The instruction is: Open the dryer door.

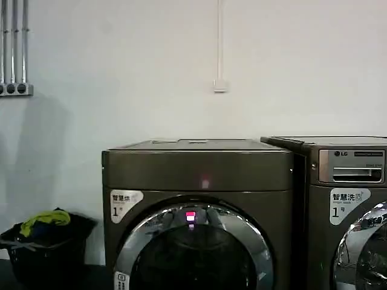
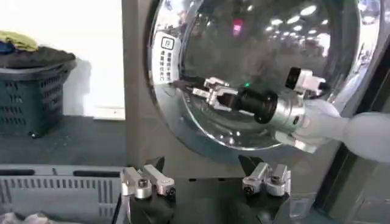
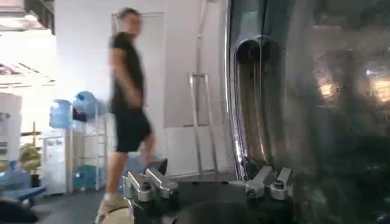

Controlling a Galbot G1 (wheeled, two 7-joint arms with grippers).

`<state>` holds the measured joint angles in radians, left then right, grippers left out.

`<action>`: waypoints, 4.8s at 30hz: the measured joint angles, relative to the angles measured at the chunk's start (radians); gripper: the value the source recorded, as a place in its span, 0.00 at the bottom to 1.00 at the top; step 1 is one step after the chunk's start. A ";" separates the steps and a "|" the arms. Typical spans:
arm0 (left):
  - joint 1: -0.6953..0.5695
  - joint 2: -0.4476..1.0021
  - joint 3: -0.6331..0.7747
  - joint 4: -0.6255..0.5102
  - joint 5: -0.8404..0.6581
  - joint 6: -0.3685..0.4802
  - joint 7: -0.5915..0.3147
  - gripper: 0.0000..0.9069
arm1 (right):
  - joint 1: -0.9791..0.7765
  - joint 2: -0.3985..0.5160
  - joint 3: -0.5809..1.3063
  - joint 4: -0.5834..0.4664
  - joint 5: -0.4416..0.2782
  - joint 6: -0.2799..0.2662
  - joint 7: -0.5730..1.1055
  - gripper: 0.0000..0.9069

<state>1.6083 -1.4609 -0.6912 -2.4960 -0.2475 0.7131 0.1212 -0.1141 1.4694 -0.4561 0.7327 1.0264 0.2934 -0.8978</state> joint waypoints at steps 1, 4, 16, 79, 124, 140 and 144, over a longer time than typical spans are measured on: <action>0.001 0.000 0.000 -0.001 0.000 0.000 0.000 1.00 | 0.000 0.003 0.000 -0.001 0.000 -0.001 0.000 1.00; -0.004 -0.007 0.001 -0.001 0.001 0.000 0.000 1.00 | 0.005 0.013 -0.001 -0.007 -0.004 -0.001 0.001 1.00; -0.005 -0.013 0.002 -0.008 0.001 0.000 0.000 1.00 | 0.016 0.036 -0.008 -0.026 -0.013 -0.020 -0.001 1.00; -0.189 0.101 -0.193 0.260 -0.069 -0.176 0.293 1.00 | -0.050 -0.260 -0.173 0.364 0.061 -0.143 -0.105 1.00; -0.252 0.211 -0.322 0.434 -0.091 -0.282 0.404 1.00 | -0.059 -0.314 -0.245 0.475 0.068 -0.175 -0.129 1.00; -0.352 0.305 -0.229 0.577 -0.103 -0.324 0.403 1.00 | -0.113 -0.454 -0.216 0.594 0.069 -0.186 -0.127 1.00; -0.376 0.319 -0.191 0.603 -0.144 -0.324 0.402 1.00 | -0.132 -0.485 -0.200 0.627 0.078 -0.183 -0.113 1.00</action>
<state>1.2318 -1.1417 -0.8827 -1.8933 -0.3918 0.3889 0.5232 -0.2457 0.9848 -0.6559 1.3597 1.1043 0.1109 -1.0113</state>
